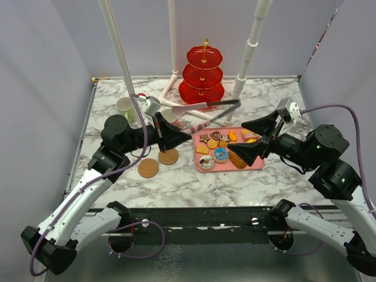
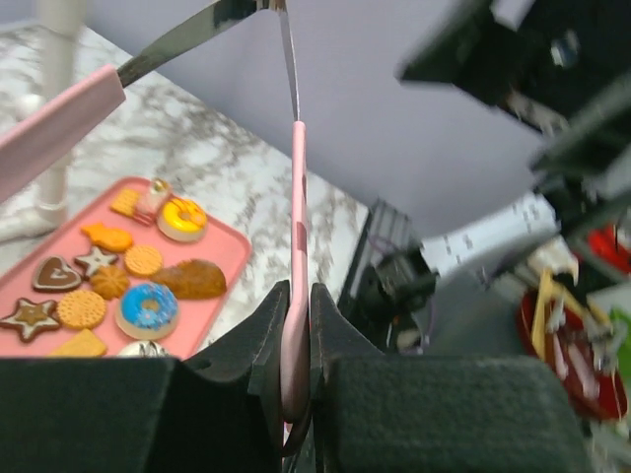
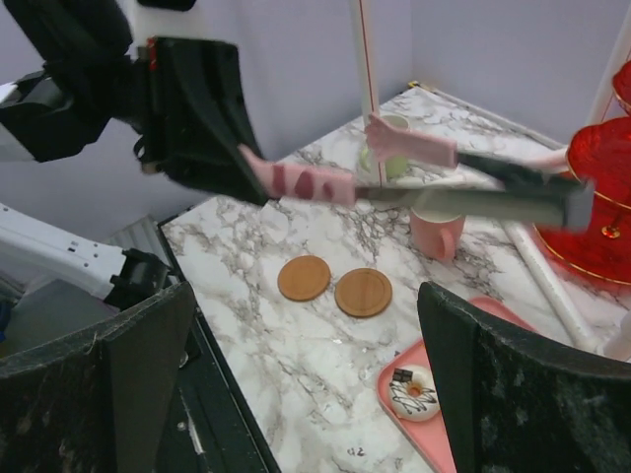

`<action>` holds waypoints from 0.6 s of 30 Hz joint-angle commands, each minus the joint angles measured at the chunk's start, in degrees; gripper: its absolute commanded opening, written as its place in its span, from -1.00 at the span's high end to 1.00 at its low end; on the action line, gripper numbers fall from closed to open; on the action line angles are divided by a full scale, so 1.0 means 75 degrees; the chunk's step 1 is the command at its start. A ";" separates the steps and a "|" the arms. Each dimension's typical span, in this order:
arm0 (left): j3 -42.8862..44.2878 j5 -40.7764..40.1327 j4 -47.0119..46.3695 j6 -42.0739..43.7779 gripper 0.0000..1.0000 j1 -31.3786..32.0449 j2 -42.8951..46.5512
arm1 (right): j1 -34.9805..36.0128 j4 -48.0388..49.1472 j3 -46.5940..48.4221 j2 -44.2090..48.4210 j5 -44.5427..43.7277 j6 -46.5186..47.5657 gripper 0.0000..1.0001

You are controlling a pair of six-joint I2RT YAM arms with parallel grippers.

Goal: Serve the afternoon tea
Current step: Pick up the clamp from the tray.

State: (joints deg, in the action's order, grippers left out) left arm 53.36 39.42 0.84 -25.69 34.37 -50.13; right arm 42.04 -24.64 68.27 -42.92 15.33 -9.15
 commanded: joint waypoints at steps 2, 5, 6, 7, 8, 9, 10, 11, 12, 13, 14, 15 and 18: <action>-0.0081 0.0226 -0.1953 -0.2757 1.00 -0.1160 -0.0333 | -0.0016 0.0518 -0.0616 0.0283 0.0829 -0.0744 -1.00; -0.0018 0.0421 -0.2453 -0.3081 1.00 -0.1207 -0.0453 | -0.0019 0.1421 -0.1174 0.0003 0.0729 -0.1060 -1.00; 0.0011 0.0456 -0.2514 -0.3137 1.00 -0.1199 -0.0462 | -0.0016 0.1765 -0.1252 -0.0191 0.0683 -0.1107 -1.00; 0.0042 0.0472 -0.2525 -0.3138 1.00 -0.1196 -0.0442 | -0.0020 0.2127 -0.1264 -0.0403 0.0658 -0.1131 -1.00; 0.0053 0.0509 -0.2529 -0.3114 1.00 -0.1192 -0.0408 | -0.0032 0.2423 -0.1229 -0.0633 0.0598 -0.1135 -1.00; 0.0067 0.0564 -0.2546 -0.3062 1.00 -0.1206 -0.0361 | -0.0076 0.2690 -0.1124 -0.0902 0.0603 -0.1126 -1.00; 0.0078 0.0613 -0.2542 -0.3035 1.00 -0.1199 -0.0292 | -0.0176 0.2911 -0.1017 -0.1166 0.0749 -0.1139 -1.00; 0.0095 0.0649 -0.2528 -0.3013 1.00 -0.1205 -0.0225 | -0.0386 0.3087 -0.0872 -0.1455 0.1024 -0.1220 -1.00; 0.0114 0.0677 -0.2518 -0.2989 1.00 -0.1197 -0.0168 | -0.0651 0.3328 -0.0734 -0.1686 0.1393 -0.1400 -1.00; 0.0140 0.0693 -0.2474 -0.2951 1.00 -0.1198 -0.0111 | -0.0975 0.3726 -0.0730 -0.1876 0.1919 -0.1623 -1.00; 0.0161 0.0688 -0.2419 -0.2906 1.00 -0.1196 -0.0044 | -0.1450 0.4224 -0.0824 -0.2011 0.2427 -0.2004 -1.00; 0.0181 0.0670 -0.2356 -0.2874 1.00 -0.1200 0.0017 | -0.1776 0.4842 -0.0941 -0.2103 0.2919 -0.2440 -1.00; 0.0208 0.0631 -0.2261 -0.2815 1.00 -0.1205 0.0169 | -0.2346 0.6652 -0.1344 -0.2340 0.3822 -0.3456 -1.00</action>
State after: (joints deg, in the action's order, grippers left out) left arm 53.23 42.68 -14.48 -47.13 25.45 -51.35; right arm 29.12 3.68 60.05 -60.12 30.76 -24.01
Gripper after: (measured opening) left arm 0.118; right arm 0.998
